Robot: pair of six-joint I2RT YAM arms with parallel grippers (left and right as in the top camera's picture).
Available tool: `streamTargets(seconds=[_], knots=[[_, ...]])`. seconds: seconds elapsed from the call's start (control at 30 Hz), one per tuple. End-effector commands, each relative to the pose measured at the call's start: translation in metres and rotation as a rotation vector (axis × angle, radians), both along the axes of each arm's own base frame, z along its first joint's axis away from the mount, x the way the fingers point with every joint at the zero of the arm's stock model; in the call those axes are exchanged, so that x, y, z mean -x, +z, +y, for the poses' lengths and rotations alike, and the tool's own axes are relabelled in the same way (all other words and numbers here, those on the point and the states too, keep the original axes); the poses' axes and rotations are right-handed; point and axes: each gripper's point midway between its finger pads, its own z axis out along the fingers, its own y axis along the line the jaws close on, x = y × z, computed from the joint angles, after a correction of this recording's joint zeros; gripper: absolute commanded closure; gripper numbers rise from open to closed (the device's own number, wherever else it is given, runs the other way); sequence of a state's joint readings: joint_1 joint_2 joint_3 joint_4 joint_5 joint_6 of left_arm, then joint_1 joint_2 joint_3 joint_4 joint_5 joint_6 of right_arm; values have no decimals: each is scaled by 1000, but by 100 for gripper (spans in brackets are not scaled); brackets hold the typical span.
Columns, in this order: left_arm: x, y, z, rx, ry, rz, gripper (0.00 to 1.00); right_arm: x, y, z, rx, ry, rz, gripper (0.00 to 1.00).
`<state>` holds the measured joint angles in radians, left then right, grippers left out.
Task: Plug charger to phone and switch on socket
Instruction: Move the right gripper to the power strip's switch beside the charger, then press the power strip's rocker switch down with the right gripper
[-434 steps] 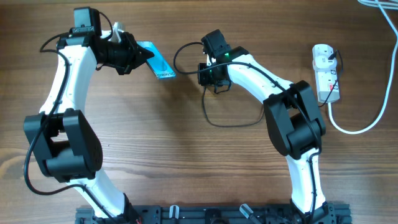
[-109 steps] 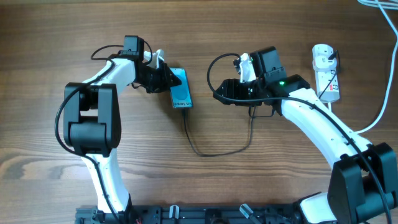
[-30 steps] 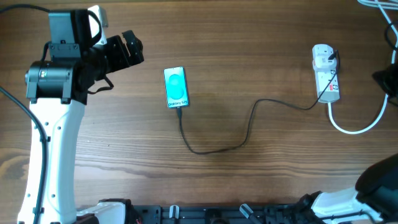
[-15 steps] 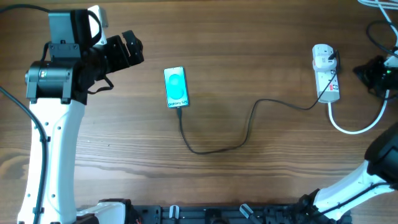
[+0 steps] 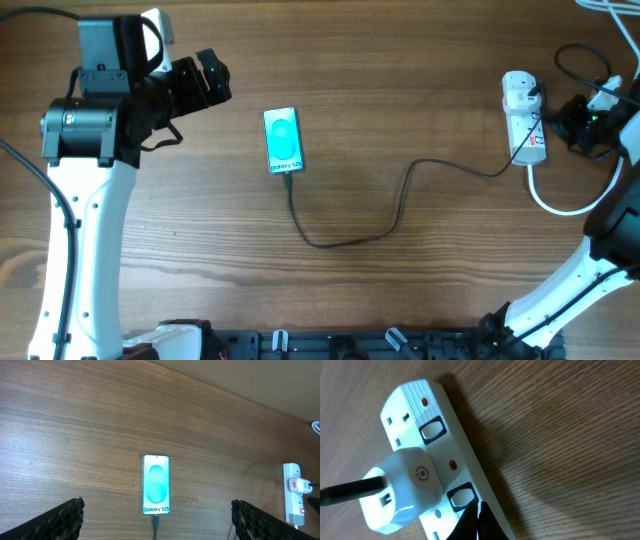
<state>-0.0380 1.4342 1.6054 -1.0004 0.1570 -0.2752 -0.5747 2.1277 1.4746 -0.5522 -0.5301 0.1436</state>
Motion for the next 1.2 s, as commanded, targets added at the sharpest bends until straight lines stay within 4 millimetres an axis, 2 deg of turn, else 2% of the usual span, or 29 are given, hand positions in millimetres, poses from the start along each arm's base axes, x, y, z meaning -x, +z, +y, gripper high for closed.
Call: streamTargets(seconds=[0.0, 0.37, 0.6, 0.77, 0.93, 1.17], knots=[[-1, -2, 0, -5, -3, 5, 0, -7, -9, 7, 36, 73, -19, 96], [-1, -2, 0, -5, -3, 5, 0, -16, -10, 8, 117, 126, -42, 96], [-1, -2, 0, -5, -3, 5, 0, -20, -10, 19, 131, 168, -47, 96], [-1, -2, 0, -5, -3, 5, 0, -12, -19, 11, 180, 119, 35, 96], [-1, -2, 0, -5, -3, 5, 0, -11, -20, 12, 178, 120, 41, 96], [-1, -2, 0, -5, -3, 5, 0, -15, -20, 27, 179, 158, 43, 96]])
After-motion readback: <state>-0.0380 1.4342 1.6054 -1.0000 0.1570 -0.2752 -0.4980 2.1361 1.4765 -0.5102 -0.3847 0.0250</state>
